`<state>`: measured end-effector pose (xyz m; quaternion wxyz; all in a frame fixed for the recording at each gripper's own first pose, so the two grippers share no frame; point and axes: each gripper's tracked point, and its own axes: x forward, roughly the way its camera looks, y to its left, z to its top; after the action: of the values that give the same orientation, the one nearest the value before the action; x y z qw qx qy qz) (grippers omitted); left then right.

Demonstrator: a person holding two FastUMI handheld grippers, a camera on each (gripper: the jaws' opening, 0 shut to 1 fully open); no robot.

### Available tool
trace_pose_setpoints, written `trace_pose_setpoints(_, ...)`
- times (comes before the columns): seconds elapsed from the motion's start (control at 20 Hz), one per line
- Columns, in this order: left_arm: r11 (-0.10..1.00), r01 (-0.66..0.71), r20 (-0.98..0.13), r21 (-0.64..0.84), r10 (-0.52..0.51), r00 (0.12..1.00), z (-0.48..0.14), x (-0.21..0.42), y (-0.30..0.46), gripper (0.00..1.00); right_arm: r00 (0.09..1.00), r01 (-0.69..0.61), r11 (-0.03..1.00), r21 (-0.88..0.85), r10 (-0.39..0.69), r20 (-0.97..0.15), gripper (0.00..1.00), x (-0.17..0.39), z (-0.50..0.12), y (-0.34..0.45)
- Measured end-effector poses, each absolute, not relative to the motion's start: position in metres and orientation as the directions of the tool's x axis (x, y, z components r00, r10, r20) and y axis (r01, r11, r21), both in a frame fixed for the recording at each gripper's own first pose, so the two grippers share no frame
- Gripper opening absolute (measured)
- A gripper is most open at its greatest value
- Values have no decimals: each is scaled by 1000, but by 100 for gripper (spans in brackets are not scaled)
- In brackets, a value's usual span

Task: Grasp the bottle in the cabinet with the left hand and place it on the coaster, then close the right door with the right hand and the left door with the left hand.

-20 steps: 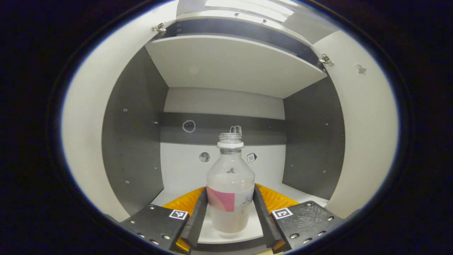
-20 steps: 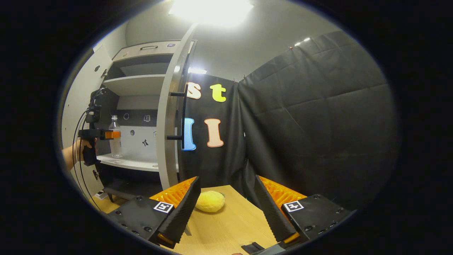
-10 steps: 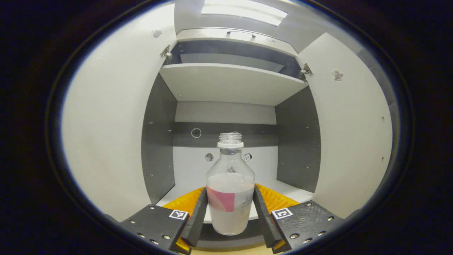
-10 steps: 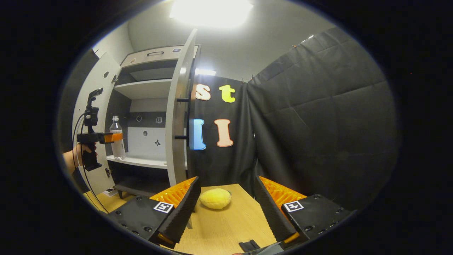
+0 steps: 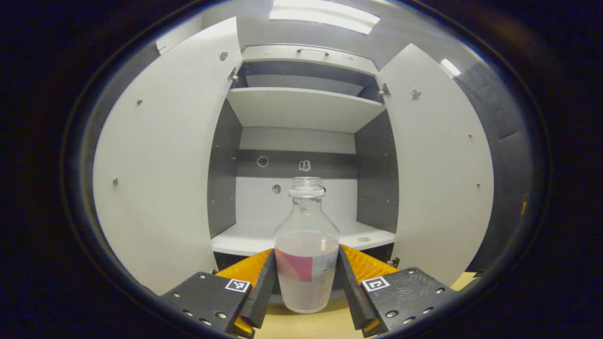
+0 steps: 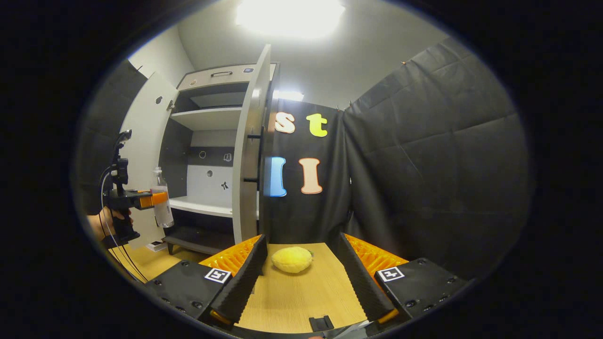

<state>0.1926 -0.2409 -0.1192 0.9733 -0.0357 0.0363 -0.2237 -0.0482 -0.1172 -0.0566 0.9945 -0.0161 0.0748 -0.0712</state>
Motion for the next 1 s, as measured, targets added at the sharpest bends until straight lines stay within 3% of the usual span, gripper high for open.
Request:
trace_pose_setpoints(0.35,891,443,-101,-99,-452,886,-178,139,-241,71,983,106,993,-42,-111,-149,97,-59,-57,-113)
trace_pose_setpoints(0.4,889,445,-113,-111,-456,883,-188,130,-240,71,983,102,994,-42,-107,-150,93,-61,-58,-112)
trace_pose_setpoints(0.45,886,447,-123,-122,-460,879,-198,123,-240,71,983,100,994,-45,-105,-150,97,-61,-57,-112)
trace_pose_setpoints(0.5,888,442,-131,-128,-457,880,-208,118,-240,71,983,98,994,-48,-104,-151,92,-62,-57,-112)
trace_pose_setpoints(0.65,895,425,-147,-137,-443,884,-237,97,-236,71,984,90,994,-55,-97,-151,97,-61,-55,-110)
trace_pose_setpoints(0.75,899,420,-177,-127,-437,882,-256,86,-236,70,983,82,995,-61,-91,-158,92,-59,-56,-109)
trace_pose_setpoints(1.0,909,397,-246,-130,-417,875,-299,63,-231,71,982,74,996,-51,-82,-171,97,-55,-57,-109)
